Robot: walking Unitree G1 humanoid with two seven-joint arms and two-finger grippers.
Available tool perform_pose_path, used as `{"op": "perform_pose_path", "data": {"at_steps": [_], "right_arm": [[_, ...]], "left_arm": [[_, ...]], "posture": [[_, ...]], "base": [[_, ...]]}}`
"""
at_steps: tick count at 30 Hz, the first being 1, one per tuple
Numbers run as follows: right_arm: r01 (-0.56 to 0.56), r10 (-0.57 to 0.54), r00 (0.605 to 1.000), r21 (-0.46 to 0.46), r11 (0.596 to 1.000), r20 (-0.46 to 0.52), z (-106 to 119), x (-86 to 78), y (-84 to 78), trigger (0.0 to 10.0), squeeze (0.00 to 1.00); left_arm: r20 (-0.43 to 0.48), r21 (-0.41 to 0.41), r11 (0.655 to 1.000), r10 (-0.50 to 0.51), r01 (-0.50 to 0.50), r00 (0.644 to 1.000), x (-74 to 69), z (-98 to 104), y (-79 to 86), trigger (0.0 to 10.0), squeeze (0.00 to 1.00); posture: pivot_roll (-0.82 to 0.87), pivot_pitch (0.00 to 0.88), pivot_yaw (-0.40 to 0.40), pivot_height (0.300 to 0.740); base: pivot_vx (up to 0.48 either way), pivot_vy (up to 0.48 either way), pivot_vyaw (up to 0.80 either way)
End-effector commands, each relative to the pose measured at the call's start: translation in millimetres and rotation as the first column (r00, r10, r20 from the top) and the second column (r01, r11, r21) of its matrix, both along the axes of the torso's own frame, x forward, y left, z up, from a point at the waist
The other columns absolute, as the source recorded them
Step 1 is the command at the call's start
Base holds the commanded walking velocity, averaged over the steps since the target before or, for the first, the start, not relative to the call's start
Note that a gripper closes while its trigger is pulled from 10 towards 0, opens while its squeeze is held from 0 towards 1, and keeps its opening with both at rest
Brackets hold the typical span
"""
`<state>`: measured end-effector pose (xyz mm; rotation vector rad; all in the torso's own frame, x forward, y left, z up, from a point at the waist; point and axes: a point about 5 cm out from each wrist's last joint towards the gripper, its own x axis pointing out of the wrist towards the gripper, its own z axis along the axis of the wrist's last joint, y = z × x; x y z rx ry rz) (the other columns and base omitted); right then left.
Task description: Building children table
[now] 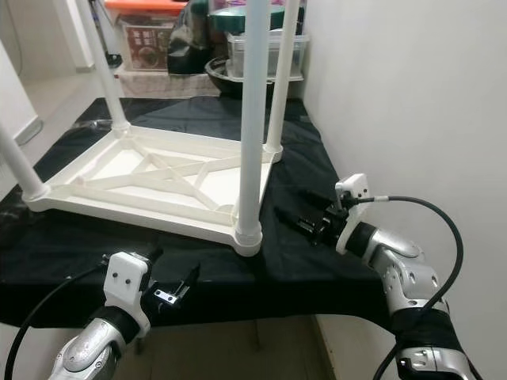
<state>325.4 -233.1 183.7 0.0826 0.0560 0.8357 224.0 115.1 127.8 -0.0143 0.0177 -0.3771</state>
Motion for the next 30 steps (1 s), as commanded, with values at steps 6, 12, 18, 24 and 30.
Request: {"op": "perform_pose_path", "data": {"at_steps": [6, 12, 18, 24, 30], "right_arm": [[-0.104, 0.104, 0.994, -0.014, 0.994, 0.021, 13, 16.2, 12.1, 10.0, 0.0], [-0.156, 0.157, 0.988, -0.027, 0.987, 0.013, 13, 22.2, 23.0, 10.0, 0.0], [-0.177, 0.178, 0.984, -0.041, 0.983, 0.026, 15, 25.6, 27.9, 10.0, 0.0], [-0.185, 0.187, 0.982, -0.054, 0.981, 0.034, 16, 33.0, 34.9, 10.0, 0.0], [-0.203, 0.207, 0.976, -0.057, 0.978, 0.065, 23, 39.1, 44.6, 10.0, 0.0]], "left_arm": [[-0.022, -0.012, 0.999, -0.043, 0.042, 0.999, -8.7, 1, -2.4, 10.0, 0.0], [-0.018, -0.006, 0.999, -0.054, 0.054, 0.998, -11.3, 3, -4.3, 10.0, 0.0], [-0.018, -0.001, 0.998, -0.063, 0.063, 0.998, -12.2, 3, -5.8, 10.0, 0.0], [-0.021, -0.003, 0.995, -0.095, 0.095, 0.995, -13.5, 3, -8.4, 10.0, 0.0], [-0.019, 0.003, 0.994, -0.11, 0.11, 0.994, -14.6, 3, -10.8, 10.0, 0.0]], "posture": [[0.11, 0.114, -0.034, 0.74], [0.11, 0.122, -0.041, 0.74], [0.11, 0.12, -0.04, 0.74], [0.11, 0.114, -0.035, 0.74], [0.11, 0.108, -0.037, 0.74]], "base": [[0.0, 0.0, 0.0], [0.0, 0.0, 0.0], [0.0, 0.0, 0.0], [0.0, 0.0, 0.0], [0.0, 0.0, 0.0]]}}
